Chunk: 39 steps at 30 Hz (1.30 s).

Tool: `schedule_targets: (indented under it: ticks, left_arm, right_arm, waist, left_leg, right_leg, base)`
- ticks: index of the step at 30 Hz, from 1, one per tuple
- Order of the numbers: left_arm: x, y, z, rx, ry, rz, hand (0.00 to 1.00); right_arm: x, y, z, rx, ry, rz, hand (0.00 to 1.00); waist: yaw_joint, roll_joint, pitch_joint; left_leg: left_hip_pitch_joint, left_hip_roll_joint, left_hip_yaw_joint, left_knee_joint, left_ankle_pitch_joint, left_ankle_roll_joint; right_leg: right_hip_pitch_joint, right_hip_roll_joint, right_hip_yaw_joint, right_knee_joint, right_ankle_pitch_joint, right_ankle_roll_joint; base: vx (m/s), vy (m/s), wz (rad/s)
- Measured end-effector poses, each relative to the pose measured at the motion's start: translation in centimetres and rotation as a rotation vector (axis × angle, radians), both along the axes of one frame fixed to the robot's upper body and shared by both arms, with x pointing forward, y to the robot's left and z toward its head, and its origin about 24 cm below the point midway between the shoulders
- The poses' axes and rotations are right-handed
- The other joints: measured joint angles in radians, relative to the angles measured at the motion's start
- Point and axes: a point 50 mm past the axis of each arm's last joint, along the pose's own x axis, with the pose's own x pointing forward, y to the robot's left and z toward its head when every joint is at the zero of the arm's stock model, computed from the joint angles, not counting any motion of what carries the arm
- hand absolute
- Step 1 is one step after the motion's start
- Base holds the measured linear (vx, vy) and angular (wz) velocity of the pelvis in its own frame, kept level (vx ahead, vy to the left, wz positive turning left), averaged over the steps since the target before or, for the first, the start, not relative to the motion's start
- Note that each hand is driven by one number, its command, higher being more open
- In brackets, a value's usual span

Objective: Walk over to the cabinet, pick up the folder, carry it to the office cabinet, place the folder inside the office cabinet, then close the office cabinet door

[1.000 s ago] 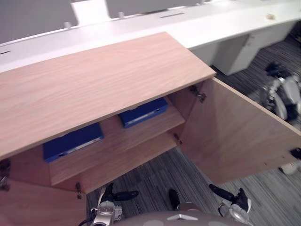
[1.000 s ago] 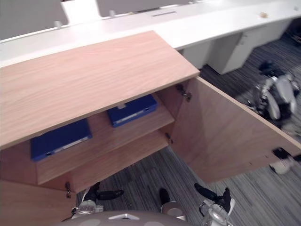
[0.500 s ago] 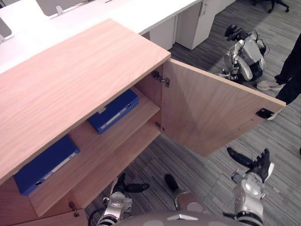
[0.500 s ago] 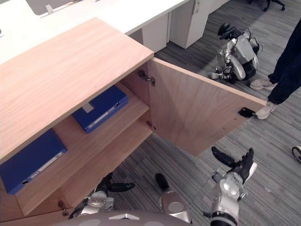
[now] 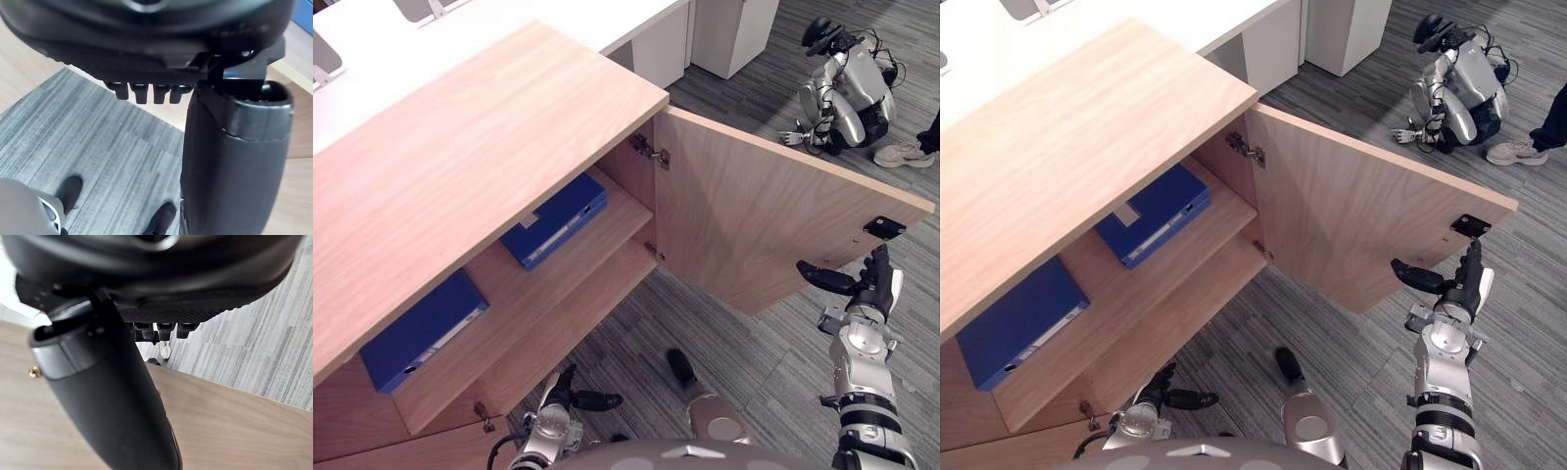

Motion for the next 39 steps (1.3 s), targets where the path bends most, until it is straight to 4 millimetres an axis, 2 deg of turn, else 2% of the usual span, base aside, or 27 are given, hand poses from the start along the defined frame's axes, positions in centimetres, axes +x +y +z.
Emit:
schedule_targets:
  ticks: [5, 12, 15, 20, 25, 30, 34, 39]
  left_arm:
    - [-0.1, 0.4, 0.0, 0.020, 0.007, -0.035, 1.00]
    - [-0.1, 0.5, 0.0, 0.032, 0.014, -0.064, 1.00]
    - [-0.2, 0.5, -0.1, 0.032, 0.017, -0.064, 1.00]
    - [-0.6, 0.6, -0.2, 0.034, 0.037, -0.063, 1.00]
    - [-0.7, 0.6, -0.3, 0.053, 0.051, -0.092, 1.00]
    - [-0.8, 0.6, -0.4, 0.057, 0.067, -0.101, 1.00]
    - [-0.6, 0.6, -0.5, 0.072, 0.085, -0.136, 1.00]
    - [0.7, 1.3, -0.1, 0.105, 0.073, -0.203, 1.00]
  right_arm:
    - [0.5, 0.8, -0.4, -0.011, 0.029, 0.058, 1.00]
    - [0.4, 0.5, -0.3, -0.021, 0.044, 0.085, 1.00]
    - [-0.4, 0.5, -0.6, -0.044, 0.064, 0.094, 1.00]
    - [-2.6, 2.3, -1.6, -0.025, 0.066, 0.119, 1.00]
    - [-6.1, 5.2, -3.3, 0.023, 0.124, 0.192, 1.00]
    - [-10.2, 8.8, -5.0, 0.093, 0.220, 0.317, 1.00]
    - [-12.3, 11.1, -5.4, 0.152, 0.265, 0.410, 1.00]
    - [-13.2, 12.6, -5.9, 0.177, 0.337, 0.607, 1.00]
  waist:
    - [-0.002, 0.000, 0.000]
    - [-0.006, 0.000, -0.002]
    - [-0.007, 0.000, -0.003]
    - [-0.010, -0.008, -0.011]
    - [-0.013, -0.036, -0.029]
    - [-0.022, -0.085, -0.052]
    - [-0.030, -0.107, -0.050]
    - [-0.028, -0.138, -0.041]
  left_leg:
    - [0.000, 0.000, -0.009, 0.004, 0.000, 0.000]
    - [0.000, 0.000, -0.033, 0.005, 0.000, 0.000]
    - [0.000, 0.002, -0.052, 0.005, 0.000, 0.000]
    - [0.002, 0.005, -0.057, 0.005, 0.000, 0.000]
    - [0.002, 0.008, -0.060, 0.008, 0.000, 0.000]
    - [0.002, 0.013, -0.067, 0.013, 0.000, 0.000]
    - [0.004, 0.016, -0.080, 0.022, -0.002, -0.002]
    - [-0.007, 0.021, -0.091, 0.039, -0.002, -0.003]
  right_leg:
    - [0.004, -0.003, -0.007, 0.000, 0.003, -0.003]
    - [0.008, -0.012, -0.044, -0.001, -0.004, -0.006]
    - [0.015, -0.013, -0.057, -0.001, -0.004, -0.006]
    - [0.018, -0.010, -0.060, -0.001, -0.003, -0.005]
    - [0.021, -0.009, -0.061, -0.001, -0.004, -0.006]
    - [0.025, -0.012, -0.069, -0.001, 0.000, -0.014]
    - [0.033, -0.016, -0.084, -0.001, 0.004, -0.018]
    - [0.033, -0.017, -0.096, 0.000, 0.015, -0.027]
  base:
    - [0.01, 0.003, 0.04]
    - [0.00, 0.002, 0.05]
    - [0.02, 0.001, 0.10]
    - [0.00, 0.000, 0.02]
    - [0.00, 0.000, 0.00]
    - [0.00, 0.000, 0.00]
    - [-0.01, -0.001, 0.04]
    - [-0.03, -0.005, 0.04]
